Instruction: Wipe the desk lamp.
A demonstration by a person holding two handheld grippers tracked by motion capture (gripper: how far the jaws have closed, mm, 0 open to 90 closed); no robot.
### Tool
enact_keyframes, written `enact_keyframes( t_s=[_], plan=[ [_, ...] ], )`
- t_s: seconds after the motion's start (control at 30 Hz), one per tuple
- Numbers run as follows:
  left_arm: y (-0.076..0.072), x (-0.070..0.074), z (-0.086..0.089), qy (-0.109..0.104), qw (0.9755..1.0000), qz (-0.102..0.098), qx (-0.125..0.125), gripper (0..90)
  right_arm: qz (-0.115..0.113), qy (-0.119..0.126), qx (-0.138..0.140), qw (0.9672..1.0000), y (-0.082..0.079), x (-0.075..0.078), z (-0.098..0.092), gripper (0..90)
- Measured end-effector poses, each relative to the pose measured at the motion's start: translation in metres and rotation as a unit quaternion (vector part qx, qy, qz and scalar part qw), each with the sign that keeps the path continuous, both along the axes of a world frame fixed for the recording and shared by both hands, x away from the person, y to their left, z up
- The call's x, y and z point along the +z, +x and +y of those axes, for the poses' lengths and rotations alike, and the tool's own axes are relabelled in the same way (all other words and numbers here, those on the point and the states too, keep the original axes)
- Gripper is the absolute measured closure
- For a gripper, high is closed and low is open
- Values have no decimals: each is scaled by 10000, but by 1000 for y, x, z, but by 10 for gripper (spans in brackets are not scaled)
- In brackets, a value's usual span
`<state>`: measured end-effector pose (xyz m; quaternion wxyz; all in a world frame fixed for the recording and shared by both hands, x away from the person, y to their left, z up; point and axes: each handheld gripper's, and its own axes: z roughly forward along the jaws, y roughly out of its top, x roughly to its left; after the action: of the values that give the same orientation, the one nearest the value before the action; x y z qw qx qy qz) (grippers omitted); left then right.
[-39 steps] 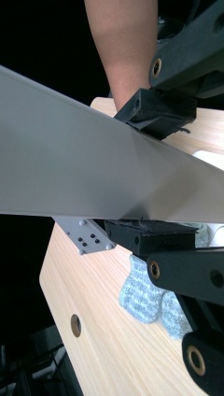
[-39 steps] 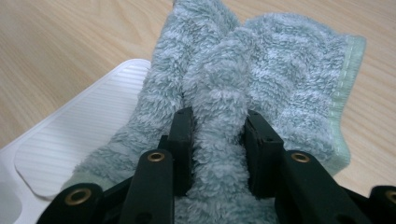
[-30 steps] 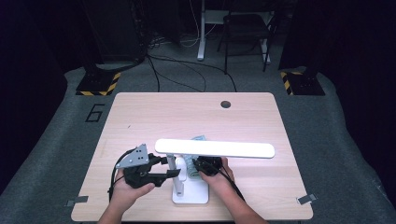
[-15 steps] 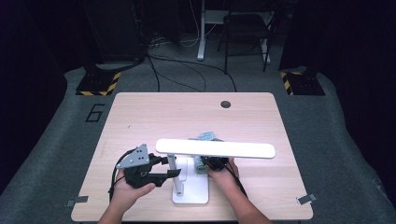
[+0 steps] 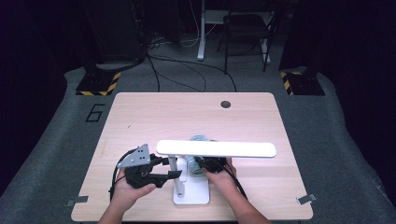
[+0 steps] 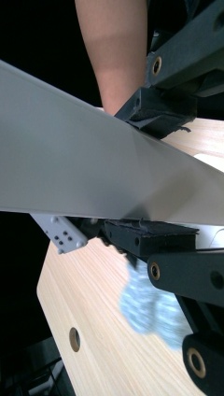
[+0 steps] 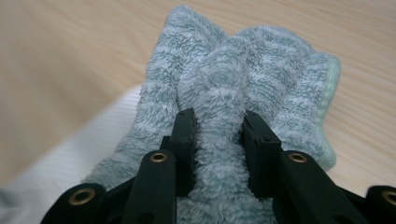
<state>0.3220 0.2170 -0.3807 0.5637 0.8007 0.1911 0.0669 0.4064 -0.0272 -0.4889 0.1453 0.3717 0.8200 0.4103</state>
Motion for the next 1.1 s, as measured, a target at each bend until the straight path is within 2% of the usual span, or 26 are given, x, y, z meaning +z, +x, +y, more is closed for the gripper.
enact_keyframes(
  t_s=[0.03, 0.07, 0.13, 0.2, 0.3, 0.4, 0.5, 0.6, 0.8, 0.97, 1.07, 1.1],
  plan=[
    [0, 0, 0, -15, 10000, 14, 6, 508, -10, 25, 200, 9998, -8, 3, 8, 683],
    [0, 0, 0, -10, 10000, 1, -9, 508, -10, 25, 200, 9998, -8, 3, 8, 683],
    [0, 0, 0, -31, 10000, 19, 9, 508, -67, 15, 435, 9990, -14, 3, 15, 682],
    [0, -1, 0, -29, 10000, 3, 3, 507, -18, 0, 598, 9982, -21, 2, 22, 682],
    [0, -1, -1, -59, 10000, 9, 8, 505, -125, -208, 842, 9962, -33, -1, 34, 682],
    [0, -1, -1, -60, 10000, 18, 5, 504, -145, -318, 940, 9950, -37, -7, 40, 681],
    [0, -1, -1, -19, 10000, 5, -1, 507, -373, -450, 990, 9934, -39, -9, 42, 684],
    [-1, -1, -2, 11, 10000, -27, 13, 509, -493, -547, 1068, 9916, -37, -11, 42, 686],
    [-1, -1, -1, 19, 10000, -31, 7, 510, -533, -504, 818, 9939, -25, -13, 40, 687],
    [0, -1, 0, 30, 10000, -22, -24, 510, -397, -392, 500, 9972, -12, -14, 36, 686],
    [-1, -1, -1, 30, 10000, -18, -21, 510, -365, -374, 360, 9980, -6, -14, 34, 686],
    [-1, 0, -1, 34, 10000, -15, -14, 510, -384, -441, 385, 9975, -4, -13, 34, 686]
  ],
)
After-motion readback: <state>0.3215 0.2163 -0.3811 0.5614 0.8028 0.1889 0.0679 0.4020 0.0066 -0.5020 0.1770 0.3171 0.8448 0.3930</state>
